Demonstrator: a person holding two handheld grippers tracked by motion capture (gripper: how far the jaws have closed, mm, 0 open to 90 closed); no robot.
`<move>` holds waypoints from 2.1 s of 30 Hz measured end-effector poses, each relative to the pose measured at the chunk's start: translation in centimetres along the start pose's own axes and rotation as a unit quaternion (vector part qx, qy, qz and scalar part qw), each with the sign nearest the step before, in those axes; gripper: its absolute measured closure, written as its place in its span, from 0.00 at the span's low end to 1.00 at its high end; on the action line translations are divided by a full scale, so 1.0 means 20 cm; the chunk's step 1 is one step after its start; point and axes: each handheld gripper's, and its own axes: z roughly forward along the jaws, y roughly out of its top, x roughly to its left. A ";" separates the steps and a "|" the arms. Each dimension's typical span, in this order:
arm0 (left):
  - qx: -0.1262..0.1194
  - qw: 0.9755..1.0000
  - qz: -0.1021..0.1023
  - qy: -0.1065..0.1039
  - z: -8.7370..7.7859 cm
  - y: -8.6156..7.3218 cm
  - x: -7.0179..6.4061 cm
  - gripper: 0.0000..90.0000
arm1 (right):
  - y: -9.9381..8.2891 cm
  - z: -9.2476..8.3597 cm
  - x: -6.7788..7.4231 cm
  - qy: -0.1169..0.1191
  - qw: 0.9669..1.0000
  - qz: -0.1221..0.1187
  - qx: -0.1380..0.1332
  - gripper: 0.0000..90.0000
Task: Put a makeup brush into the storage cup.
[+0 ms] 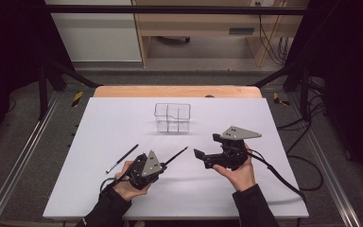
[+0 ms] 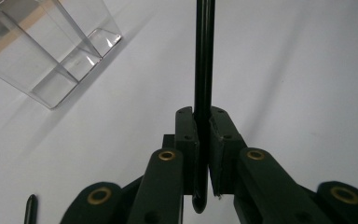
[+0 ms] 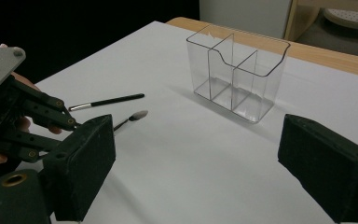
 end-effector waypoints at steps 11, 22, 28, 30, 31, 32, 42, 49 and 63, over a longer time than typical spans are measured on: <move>-0.016 0.999 -0.034 -0.002 0.00 0.00 -0.02 0.92 | -0.10 0.01 0.01 0.001 1.000 0.018 -0.019 0.13; -0.027 0.997 -0.071 -0.005 0.01 0.00 -0.04 0.92 | -0.14 0.04 0.03 -0.001 0.999 0.022 -0.032 0.16; -0.038 0.994 -0.100 0.001 0.02 0.00 -0.05 0.92 | -0.15 0.05 0.04 0.013 0.998 0.033 -0.046 0.19; -0.043 0.993 -0.108 0.000 0.02 0.01 -0.05 0.92 | -0.15 0.06 0.05 0.017 0.998 0.037 -0.049 0.20; -0.046 0.993 -0.110 0.002 0.02 0.01 -0.05 0.92 | -0.15 0.07 0.05 0.019 0.998 0.040 -0.049 0.19; -0.049 0.993 -0.111 0.002 0.02 0.01 -0.05 0.92 | -0.16 0.07 0.05 0.020 0.998 0.043 -0.049 0.20; -0.067 0.989 -0.134 0.014 0.04 0.05 -0.08 0.92 | -0.16 0.09 0.05 0.035 0.996 0.060 -0.060 0.23; -0.074 0.987 -0.140 0.020 0.07 0.08 -0.11 0.92 | -0.17 0.12 0.06 0.054 0.994 0.075 -0.056 0.25; -0.084 0.981 -0.170 0.026 0.11 0.11 -0.12 0.92 | -0.14 0.15 0.05 0.057 0.989 0.110 -0.079 0.32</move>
